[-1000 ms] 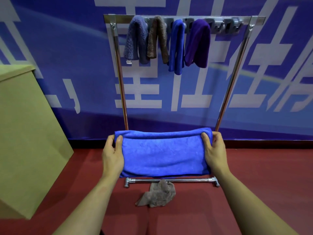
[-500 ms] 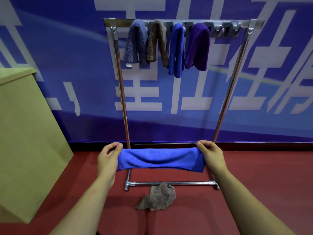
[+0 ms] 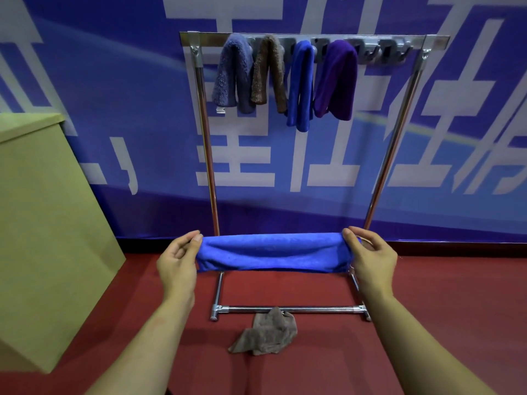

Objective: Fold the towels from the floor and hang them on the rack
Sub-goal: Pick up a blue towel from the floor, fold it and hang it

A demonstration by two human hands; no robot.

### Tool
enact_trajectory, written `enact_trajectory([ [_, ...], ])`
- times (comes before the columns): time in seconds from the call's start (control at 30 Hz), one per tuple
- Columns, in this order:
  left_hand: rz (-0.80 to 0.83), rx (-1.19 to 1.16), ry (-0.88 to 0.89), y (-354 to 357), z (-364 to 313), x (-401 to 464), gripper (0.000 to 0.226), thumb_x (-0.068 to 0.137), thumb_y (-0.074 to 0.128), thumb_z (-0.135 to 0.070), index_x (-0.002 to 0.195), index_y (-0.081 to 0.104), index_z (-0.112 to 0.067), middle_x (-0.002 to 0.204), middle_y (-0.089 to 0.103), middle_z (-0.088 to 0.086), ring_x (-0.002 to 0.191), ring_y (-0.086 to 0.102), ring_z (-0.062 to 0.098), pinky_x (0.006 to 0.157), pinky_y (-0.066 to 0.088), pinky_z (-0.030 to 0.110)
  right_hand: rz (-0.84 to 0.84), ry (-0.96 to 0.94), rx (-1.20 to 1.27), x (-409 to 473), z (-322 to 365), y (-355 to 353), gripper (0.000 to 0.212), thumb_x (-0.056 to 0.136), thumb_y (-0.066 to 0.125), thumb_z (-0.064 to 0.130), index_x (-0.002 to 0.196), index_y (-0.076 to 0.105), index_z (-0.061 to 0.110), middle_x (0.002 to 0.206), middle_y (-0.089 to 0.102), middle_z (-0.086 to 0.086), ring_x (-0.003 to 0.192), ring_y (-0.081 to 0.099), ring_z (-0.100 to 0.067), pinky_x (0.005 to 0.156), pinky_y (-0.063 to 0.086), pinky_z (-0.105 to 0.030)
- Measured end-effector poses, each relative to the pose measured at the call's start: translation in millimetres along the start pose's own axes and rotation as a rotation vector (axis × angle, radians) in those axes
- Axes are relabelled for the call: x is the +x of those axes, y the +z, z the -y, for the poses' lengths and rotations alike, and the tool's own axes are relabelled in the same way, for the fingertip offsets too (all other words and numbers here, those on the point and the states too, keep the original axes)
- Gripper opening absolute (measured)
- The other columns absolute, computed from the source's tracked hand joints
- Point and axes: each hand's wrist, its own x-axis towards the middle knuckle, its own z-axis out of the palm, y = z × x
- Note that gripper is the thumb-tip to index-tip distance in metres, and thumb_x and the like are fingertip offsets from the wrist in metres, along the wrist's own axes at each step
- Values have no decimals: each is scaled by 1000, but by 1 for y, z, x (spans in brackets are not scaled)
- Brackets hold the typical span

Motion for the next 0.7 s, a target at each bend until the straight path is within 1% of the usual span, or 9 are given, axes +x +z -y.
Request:
enact_trajectory([
  [0.07,1,9,22,0,1,0,14,93,68,-5,103,72,-12,89,75,-7,79,68,-2,75,52,10,-10,-10,21,-1,2,1,11,82,82,15,92,78,15,76,77,7,74,70,-2,70,54,-15],
  [0.13,14,52,65,0,1,-1,12,95,66,-6,104,72,-13,89,72,-3,77,67,-4,74,52,10,-12,-5,22,-2,2,2,10,83,81,16,92,78,16,78,78,5,76,71,-4,72,55,-17],
  [0.23,30,111,117,0,1,-1,11,96,65,-8,105,71,-10,91,72,-2,78,67,-7,76,51,9,5,20,-5,1,-3,1,6,85,80,17,90,78,15,81,78,4,80,71,-5,76,54,-22],
  [0.3,44,148,115,-1,3,-1,10,97,65,-9,105,70,-9,93,72,-2,79,67,-9,77,51,8,26,39,-47,4,-8,1,2,86,78,18,87,78,16,78,77,6,81,70,-8,75,53,-22],
  [0.37,64,182,88,-1,6,0,11,96,66,-11,106,71,-9,95,73,-2,81,67,-9,77,50,8,64,65,-83,7,-14,2,2,87,77,17,88,78,16,84,77,5,88,69,-13,78,51,-22],
  [0.43,93,183,17,-2,10,0,14,94,68,-10,108,71,-9,98,73,0,86,68,-1,81,51,12,130,103,-133,8,-18,2,13,87,77,15,100,77,13,98,76,-2,95,68,-17,83,52,-25],
  [0.53,146,170,-102,-5,14,1,27,89,73,-5,116,69,-9,103,73,9,94,67,16,92,52,30,205,135,-262,10,-21,0,36,80,82,11,116,73,10,108,71,-7,100,67,-21,89,55,-34],
  [0.63,122,136,-161,-5,15,3,44,84,78,-3,126,65,-11,107,69,9,95,64,16,90,51,29,157,150,-250,12,-23,-4,43,74,88,12,114,72,12,107,71,-8,95,68,-21,78,54,-26],
  [0.7,82,43,-252,-4,18,5,52,83,78,-2,132,61,-4,114,67,11,102,64,19,94,51,31,119,191,-189,13,-24,-4,49,71,90,11,116,71,11,108,71,-9,95,69,-22,79,55,-28],
])
